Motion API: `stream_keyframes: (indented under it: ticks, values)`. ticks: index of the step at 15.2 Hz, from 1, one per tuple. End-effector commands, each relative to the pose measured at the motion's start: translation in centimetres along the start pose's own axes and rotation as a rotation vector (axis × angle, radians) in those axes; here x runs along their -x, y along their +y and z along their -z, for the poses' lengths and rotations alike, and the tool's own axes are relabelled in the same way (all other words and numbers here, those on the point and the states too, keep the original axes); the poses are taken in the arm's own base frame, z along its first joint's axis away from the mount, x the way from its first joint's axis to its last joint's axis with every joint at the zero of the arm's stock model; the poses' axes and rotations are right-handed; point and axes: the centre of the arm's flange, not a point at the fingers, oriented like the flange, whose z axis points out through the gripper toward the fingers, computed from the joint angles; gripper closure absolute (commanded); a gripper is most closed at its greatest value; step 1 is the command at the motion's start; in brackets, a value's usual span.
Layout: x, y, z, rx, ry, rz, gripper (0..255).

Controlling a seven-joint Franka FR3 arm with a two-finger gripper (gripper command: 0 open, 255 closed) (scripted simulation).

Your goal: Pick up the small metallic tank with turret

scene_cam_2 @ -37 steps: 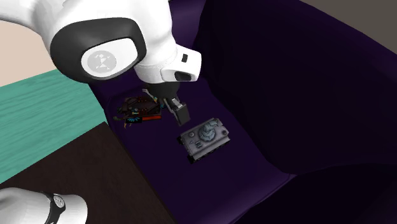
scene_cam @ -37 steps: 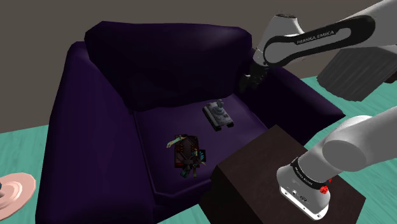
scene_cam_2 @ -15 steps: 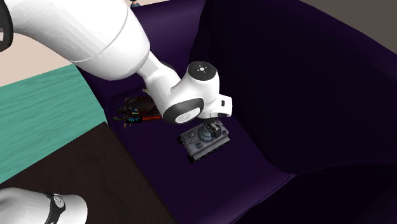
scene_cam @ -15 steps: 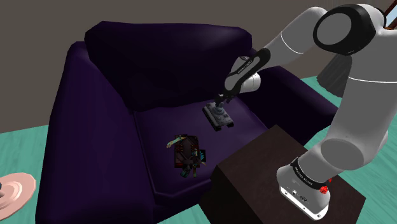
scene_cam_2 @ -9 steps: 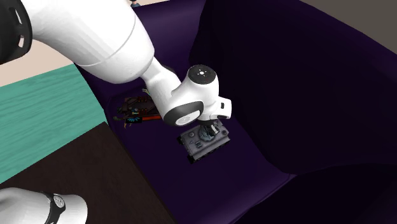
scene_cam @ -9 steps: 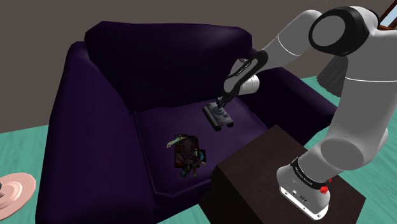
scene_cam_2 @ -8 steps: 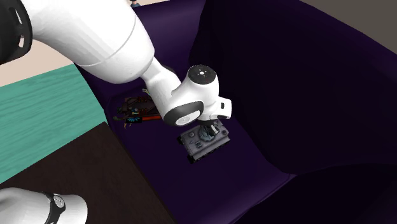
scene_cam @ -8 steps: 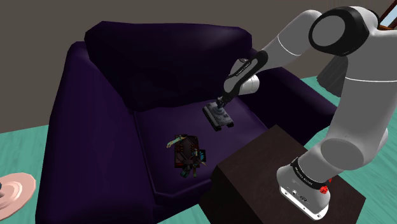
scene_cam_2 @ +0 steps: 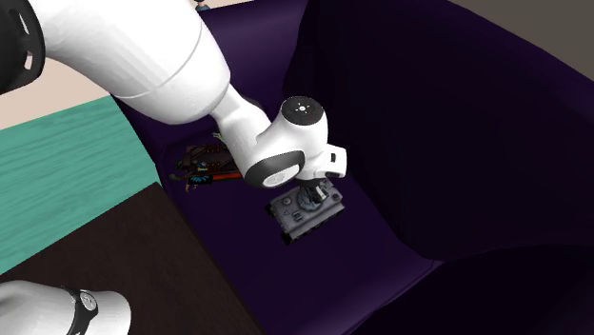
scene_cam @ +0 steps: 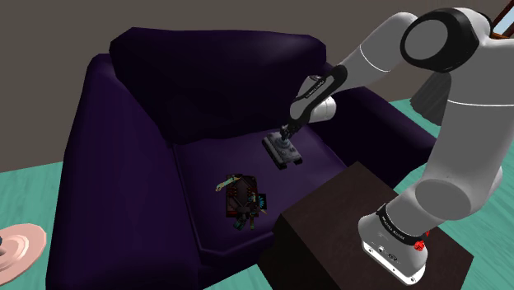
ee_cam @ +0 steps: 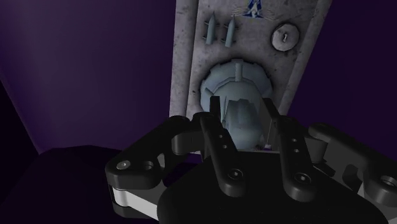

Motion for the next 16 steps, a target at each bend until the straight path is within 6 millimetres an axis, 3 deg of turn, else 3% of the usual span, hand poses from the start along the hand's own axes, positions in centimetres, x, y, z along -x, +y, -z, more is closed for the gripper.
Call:
stream_keyframes:
  ticks: [1, 14, 16]
  values:
    - [-0.1, 0.0, 0.8, 0.000, 0.001, 0.001, 255]
    - [-0.8, -0.2, 7.7, 0.000, 0.001, 0.001, 255]
    - [-0.8, -0.2, 7.8, 0.000, 0.001, 0.001, 255]
